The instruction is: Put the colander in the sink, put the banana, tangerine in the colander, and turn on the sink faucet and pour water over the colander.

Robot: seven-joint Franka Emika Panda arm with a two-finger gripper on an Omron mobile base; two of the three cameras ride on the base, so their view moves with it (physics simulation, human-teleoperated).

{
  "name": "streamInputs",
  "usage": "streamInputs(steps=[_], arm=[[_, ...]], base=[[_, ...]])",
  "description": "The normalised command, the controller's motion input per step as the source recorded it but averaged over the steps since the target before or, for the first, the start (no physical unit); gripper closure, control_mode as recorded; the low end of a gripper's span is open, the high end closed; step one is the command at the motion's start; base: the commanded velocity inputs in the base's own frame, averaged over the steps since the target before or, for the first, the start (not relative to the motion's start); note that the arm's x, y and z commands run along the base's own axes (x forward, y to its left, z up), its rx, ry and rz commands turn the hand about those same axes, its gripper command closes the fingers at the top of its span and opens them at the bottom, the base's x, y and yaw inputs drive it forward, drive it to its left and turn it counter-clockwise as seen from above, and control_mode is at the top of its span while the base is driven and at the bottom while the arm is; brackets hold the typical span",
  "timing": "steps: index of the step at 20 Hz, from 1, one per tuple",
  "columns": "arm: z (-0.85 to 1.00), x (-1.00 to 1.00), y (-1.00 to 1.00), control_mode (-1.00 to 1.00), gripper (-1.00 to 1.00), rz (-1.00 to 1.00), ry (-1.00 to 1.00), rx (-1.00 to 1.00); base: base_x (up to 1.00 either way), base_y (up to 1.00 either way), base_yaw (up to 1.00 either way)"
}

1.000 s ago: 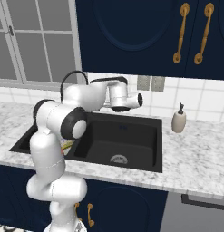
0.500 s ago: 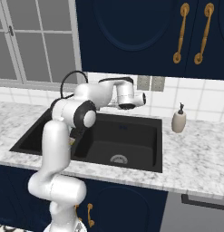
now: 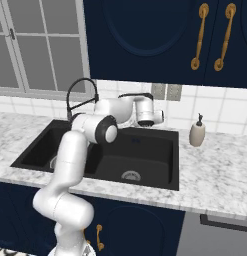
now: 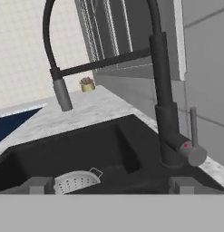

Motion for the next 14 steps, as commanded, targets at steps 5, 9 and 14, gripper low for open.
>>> streamInputs(steps=[5, 9, 14], arm=[[-0.1, 0.18, 0.05, -1.0, -1.0, 0.04, -0.22, 0.0], [0.0, 0.36, 0.08, -1.0, -1.0, 0.0, 0.0, 0.0], [0.0, 0.44, 0.18, -1.0, -1.0, 0.0, 0.0, 0.0]], base=[[0.0, 0.0, 0.0], [0.0, 0.0, 0.0], [0.0, 0.0, 0.0]])
